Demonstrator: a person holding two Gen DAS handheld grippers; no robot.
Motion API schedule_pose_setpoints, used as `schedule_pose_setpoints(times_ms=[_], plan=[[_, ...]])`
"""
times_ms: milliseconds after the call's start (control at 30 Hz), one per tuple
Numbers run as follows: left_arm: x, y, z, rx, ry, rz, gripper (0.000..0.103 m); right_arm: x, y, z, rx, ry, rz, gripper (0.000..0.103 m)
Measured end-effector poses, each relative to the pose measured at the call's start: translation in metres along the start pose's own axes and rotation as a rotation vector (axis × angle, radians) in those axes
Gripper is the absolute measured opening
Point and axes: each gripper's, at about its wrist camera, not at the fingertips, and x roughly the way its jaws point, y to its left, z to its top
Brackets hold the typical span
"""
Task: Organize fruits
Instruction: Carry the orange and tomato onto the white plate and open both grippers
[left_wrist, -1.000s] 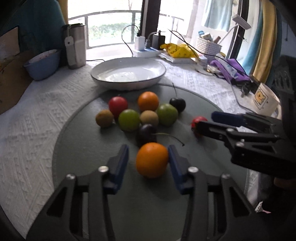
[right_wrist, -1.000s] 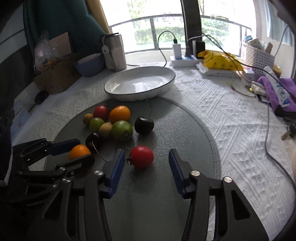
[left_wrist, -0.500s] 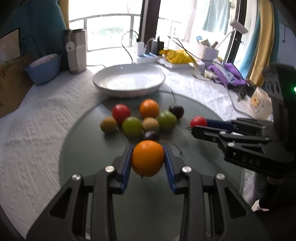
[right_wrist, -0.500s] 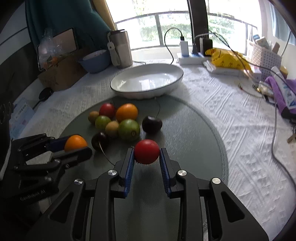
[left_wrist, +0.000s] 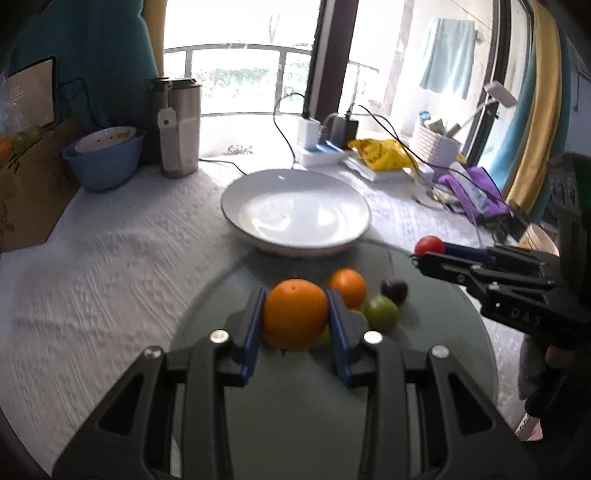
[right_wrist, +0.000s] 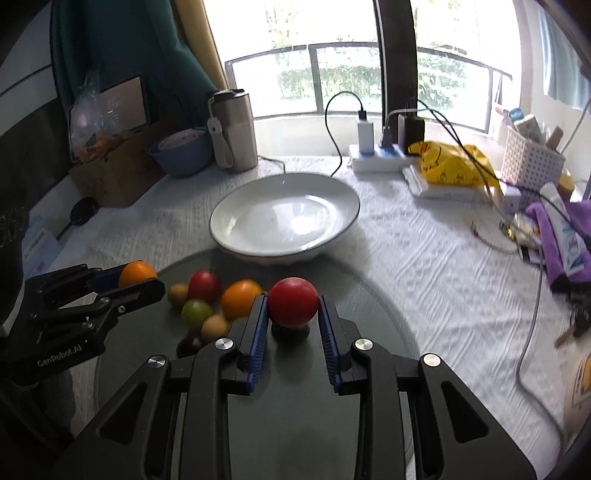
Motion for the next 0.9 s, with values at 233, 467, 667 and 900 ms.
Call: schedule_pose_setpoints(times_ms=[233,467,667,900], plan=[[0.023,0.026,0.031,-0.033,-0.009,-0.008,0.035,0.017,-0.008,0.032,-0.017,-0.026,-0.022,0.03],[0.052,0.037,0.061,-0.026,-0.004,-0.03,0.035,0.04,-0.013,0.055,-0.027,-0.025,-0.014,0.03],[0.082,0.045,0.075,-0.039,0.044,-0.048,0.035,0.066,-0.013,0.073,-0.032,-0.001,0.022,0.03],[0.117,0.051,0.085,-0.08,0.106,-0.074,0.035,0.107,-0.015,0.094,0.014,0.061,0.082,0.03]])
